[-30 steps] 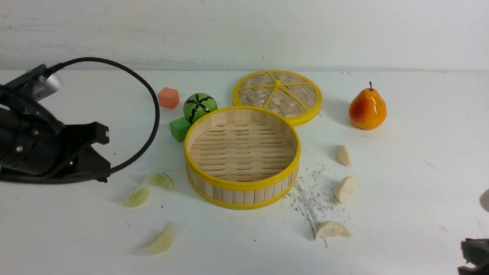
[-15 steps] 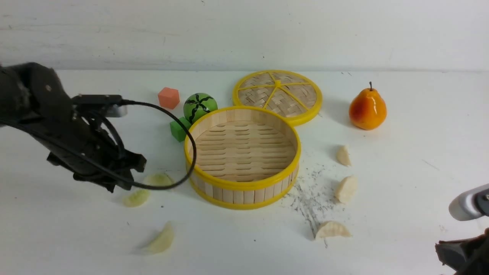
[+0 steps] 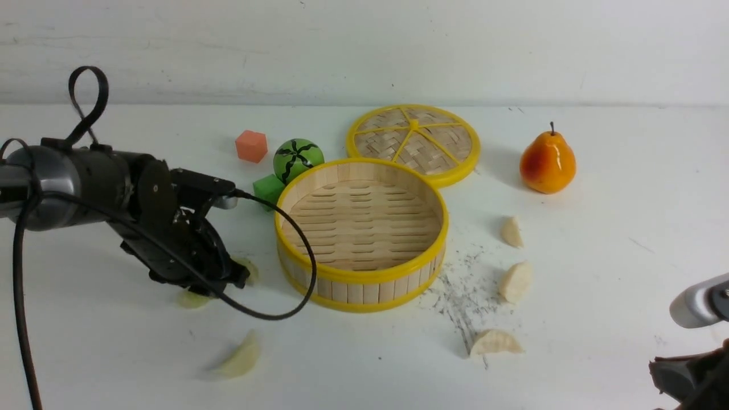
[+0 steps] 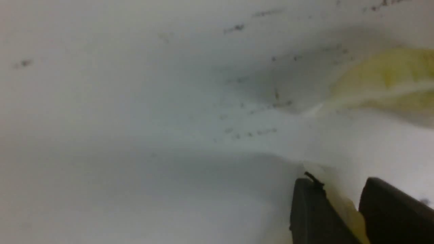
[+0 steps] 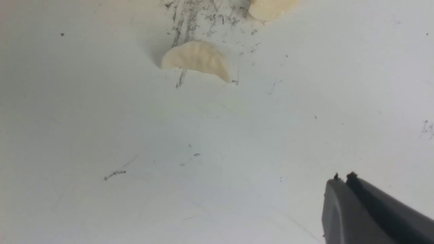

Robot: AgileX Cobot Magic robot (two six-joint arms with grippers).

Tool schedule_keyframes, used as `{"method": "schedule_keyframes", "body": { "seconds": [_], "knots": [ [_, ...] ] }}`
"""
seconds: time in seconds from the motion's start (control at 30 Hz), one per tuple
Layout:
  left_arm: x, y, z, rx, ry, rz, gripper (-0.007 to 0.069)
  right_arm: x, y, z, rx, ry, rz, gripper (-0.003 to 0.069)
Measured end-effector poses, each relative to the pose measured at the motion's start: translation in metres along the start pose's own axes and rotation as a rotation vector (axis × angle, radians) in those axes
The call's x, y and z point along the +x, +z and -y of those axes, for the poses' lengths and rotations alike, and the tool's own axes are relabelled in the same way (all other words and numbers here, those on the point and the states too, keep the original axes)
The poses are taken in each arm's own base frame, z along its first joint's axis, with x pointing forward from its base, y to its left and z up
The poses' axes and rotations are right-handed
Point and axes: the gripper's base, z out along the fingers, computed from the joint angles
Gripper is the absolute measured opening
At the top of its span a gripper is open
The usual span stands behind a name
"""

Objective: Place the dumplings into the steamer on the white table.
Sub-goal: 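Reach for and grasp a dumpling on the table with the left gripper, then place the dumpling into the bamboo steamer basket with the left gripper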

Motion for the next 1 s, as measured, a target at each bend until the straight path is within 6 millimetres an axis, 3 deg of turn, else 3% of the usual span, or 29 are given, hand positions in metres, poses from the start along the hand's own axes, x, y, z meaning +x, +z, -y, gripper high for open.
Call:
{"method": "schedule_keyframes", "body": {
  "seconds": [0.1, 0.23, 0.4, 0.57, 0.7, 1.0],
  "knots": [
    [-0.021, -0.039, 0.004, 0.024, -0.084, 0.058, 0.0174, 0.000, 0.000, 0.000, 0.000, -0.001, 0.000, 0.0008],
    [-0.045, -0.075, 0.013, 0.117, -0.208, 0.170, 0.0174, 0.000, 0.000, 0.000, 0.000, -0.001, 0.000, 0.0008],
    [-0.077, -0.099, 0.039, 0.297, -0.319, 0.352, 0.0174, 0.000, 0.000, 0.000, 0.000, -0.001, 0.000, 0.0010],
    [-0.089, -0.077, 0.066, 0.333, -0.296, 0.387, 0.0174, 0.000, 0.000, 0.000, 0.000, -0.001, 0.001, 0.0014],
    [-0.096, -0.043, 0.084, 0.307, -0.254, 0.405, 0.0174, 0.000, 0.000, 0.000, 0.000, 0.000, 0.001, 0.0017],
    [-0.093, 0.018, 0.098, 0.285, -0.290, 0.366, 0.0174, 0.000, 0.000, 0.000, 0.001, -0.001, 0.005, 0.0020]
  ]
}}
